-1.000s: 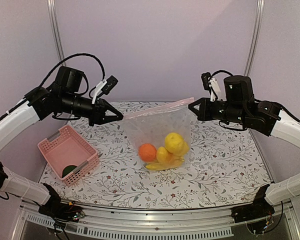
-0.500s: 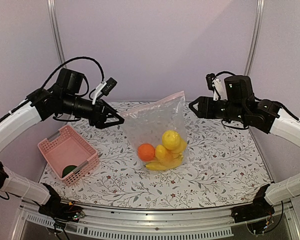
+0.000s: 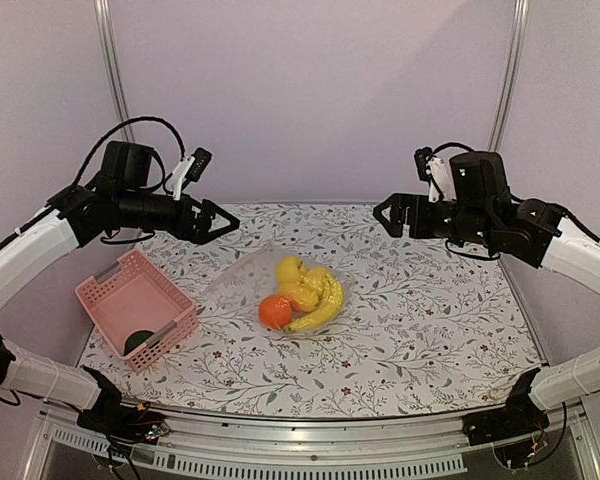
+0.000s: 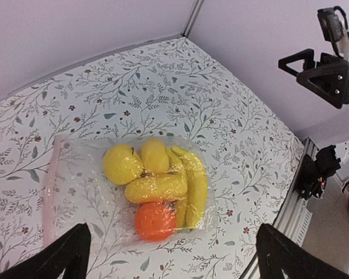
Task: Place the food in the zip-top bag and seal the zipper
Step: Place the zipper food storage bag at the center of the board.
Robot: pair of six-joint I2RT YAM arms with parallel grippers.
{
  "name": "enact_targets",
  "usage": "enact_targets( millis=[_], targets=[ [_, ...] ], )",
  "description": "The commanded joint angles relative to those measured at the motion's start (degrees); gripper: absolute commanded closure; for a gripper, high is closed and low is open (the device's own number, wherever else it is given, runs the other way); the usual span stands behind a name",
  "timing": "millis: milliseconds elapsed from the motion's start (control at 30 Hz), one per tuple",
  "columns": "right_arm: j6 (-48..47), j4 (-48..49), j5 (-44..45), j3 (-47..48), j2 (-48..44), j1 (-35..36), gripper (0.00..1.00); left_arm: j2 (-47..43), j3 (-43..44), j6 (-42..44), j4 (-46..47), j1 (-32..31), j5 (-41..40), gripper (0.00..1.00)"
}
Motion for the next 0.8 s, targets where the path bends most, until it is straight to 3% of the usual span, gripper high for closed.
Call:
enact_targets(
  millis=[0,300,633,767],
  targets=[
    [1.1,-2.4,1.6,-0.4,0.1,-1.8,0.01,-1.6,-3.7,-5.9,2.9,4.5,-8.6,0.00],
    [2.4,-3.4,-1.1,-3.7,-0.2,-11.6,0.01,-5.2,-13.6,-12.5,10.9,17.4,-20.0,0.01],
    [-1.4,-3.3,-4.1,-12.4,-6.6,-31.1,0.01,-9.0,-24.1,-14.7,21.1,34.0,-24.7,0.00],
    [-3.3,-1.3,-4.9,-16.4,-10.9,-37.3,0.01,-13.0,-30.8,-15.5,28.7,36.5,-29.1,0.01]
  ],
)
